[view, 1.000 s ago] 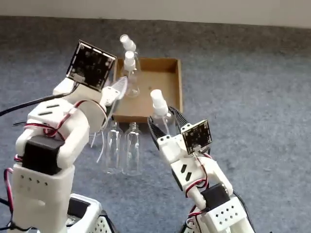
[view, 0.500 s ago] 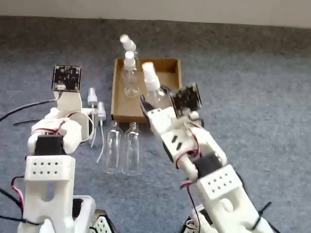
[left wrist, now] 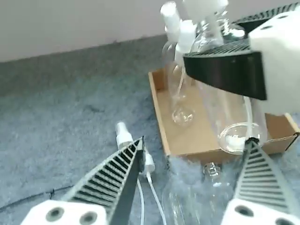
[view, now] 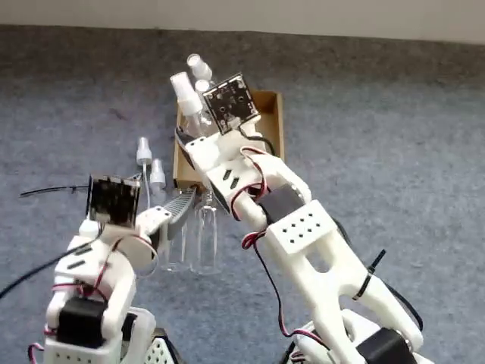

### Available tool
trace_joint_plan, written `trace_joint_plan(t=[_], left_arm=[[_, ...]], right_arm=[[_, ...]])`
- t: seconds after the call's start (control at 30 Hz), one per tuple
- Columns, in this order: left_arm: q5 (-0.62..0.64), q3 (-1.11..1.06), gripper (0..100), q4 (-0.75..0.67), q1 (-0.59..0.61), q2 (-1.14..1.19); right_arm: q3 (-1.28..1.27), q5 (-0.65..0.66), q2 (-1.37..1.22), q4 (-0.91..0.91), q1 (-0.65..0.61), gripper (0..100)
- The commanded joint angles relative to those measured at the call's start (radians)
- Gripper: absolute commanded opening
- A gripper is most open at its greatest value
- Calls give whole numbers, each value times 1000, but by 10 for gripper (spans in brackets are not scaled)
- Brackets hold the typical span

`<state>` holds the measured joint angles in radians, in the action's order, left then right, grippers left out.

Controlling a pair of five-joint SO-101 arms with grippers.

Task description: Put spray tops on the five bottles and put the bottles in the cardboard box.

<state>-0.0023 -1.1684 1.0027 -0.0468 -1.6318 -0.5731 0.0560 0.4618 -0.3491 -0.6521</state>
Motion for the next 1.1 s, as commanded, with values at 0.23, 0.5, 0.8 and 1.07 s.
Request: trace_joint_plan(t=[0.23, 0.5, 0.8, 1.07], left_arm=[[-54, -108, 305, -69, -82, -96], [-63, -111, 305, -84, -47, -96], [-66, -117, 305, -91, -41, -96], [-66, -117, 305, -91, -39, -96]], right_arm=[[70, -8, 139, -170, -111, 4], [65, -3, 246, -225, -108, 4], [70, -2, 255, -300, -108, 4], [64, -2, 255, -305, -90, 4]])
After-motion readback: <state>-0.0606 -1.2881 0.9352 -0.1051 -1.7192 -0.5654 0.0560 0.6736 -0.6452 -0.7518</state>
